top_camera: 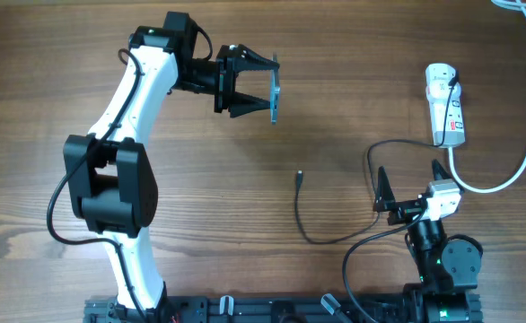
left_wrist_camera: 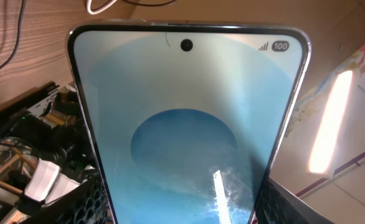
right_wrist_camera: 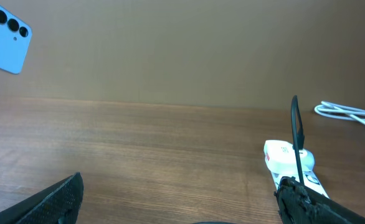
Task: Plug charger to phone and switch on socket
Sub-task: 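Swing the right gripper toward the held phone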
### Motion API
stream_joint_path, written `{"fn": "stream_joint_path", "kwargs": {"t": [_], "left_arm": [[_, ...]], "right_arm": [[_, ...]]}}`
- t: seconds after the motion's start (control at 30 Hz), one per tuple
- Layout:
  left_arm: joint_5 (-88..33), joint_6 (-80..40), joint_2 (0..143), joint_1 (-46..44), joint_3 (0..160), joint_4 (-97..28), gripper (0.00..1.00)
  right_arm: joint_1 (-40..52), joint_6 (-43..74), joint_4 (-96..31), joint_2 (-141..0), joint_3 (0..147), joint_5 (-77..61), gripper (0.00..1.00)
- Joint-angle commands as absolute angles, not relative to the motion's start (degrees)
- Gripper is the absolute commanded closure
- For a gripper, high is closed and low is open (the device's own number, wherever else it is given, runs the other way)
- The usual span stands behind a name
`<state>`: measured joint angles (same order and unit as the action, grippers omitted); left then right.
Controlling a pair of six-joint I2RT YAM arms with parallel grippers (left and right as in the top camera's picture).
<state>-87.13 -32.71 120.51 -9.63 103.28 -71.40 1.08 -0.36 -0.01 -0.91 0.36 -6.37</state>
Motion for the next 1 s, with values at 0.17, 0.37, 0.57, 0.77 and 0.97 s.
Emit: {"fn": "stream_joint_path", "kwargs": {"t": [0.17, 0.37, 0.57, 0.77, 0.97], "left_arm": [[-90.37, -33.30, 118.50, -9.13, 104.68, -71.66, 0.33], [-90.37, -33.30, 118.50, -9.15, 104.68, -71.66, 0.34], [-90.37, -33.28, 118.50, -9.15, 104.68, -71.66, 0.34], [-90.37, -33.30, 118.50, -9.15, 104.68, -71.66, 0.34], [-90.37, -33.28, 118.50, -9.15, 104.68, -71.66, 0.34]], "right_arm": [[1.06, -1.34, 0.19, -0.64, 0.34, -6.04, 0.00], [1.06, 6.74, 0.34, -0.64, 0.34, -6.98, 0.00], [1.06, 43.79, 0.40, -0.64, 0.34, -7.77, 0.00], [1.06, 89.43, 0.30, -0.64, 0.34, -5.65, 0.00], [1.06, 97.38, 0.86, -0.64, 0.34, -10.09, 0.00]]}}
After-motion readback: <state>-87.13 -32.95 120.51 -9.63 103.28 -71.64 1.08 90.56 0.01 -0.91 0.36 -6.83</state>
